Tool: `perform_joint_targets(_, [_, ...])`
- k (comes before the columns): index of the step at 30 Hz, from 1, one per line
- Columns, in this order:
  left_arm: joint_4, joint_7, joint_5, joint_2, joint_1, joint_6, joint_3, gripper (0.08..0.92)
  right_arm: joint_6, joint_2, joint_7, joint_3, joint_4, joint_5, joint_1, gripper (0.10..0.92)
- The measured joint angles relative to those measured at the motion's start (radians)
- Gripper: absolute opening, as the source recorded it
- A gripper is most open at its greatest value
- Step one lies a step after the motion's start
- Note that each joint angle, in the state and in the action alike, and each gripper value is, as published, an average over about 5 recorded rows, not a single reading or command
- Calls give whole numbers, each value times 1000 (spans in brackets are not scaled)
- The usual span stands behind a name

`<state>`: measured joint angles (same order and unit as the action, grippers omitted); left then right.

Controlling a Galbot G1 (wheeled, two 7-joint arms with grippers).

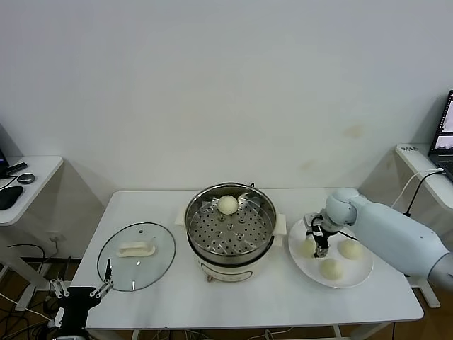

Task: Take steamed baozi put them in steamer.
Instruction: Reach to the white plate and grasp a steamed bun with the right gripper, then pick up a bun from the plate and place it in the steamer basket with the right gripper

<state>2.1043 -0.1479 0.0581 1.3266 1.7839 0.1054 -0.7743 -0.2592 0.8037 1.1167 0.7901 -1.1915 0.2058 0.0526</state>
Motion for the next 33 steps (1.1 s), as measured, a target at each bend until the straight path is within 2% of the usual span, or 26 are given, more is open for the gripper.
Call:
perform_joint_targets(5, [0,0,0,0,-3,-1,1,823,0,-2,6,0,-1,-1,-8,468])
perform_joint_targets(8, [-1,0,0,-1,-4,-2,1,823,1,-8,12,4,-8,-9,-19,445])
perform_joint_targets(20, [12,2,-9,-16,-18,-8,7,823,-28,-81,37,113,-104,-136,-241,455])
perform_joint_targets(26, [11,2,-14,-30,-32,-15,16,823,-72,-72,28,244,-174,-277,-467,464])
perform_joint_targets(33, [17,2,-23,-44,-36,-23,12,823,-163,7,-18,371,-255,-483,-670,467])
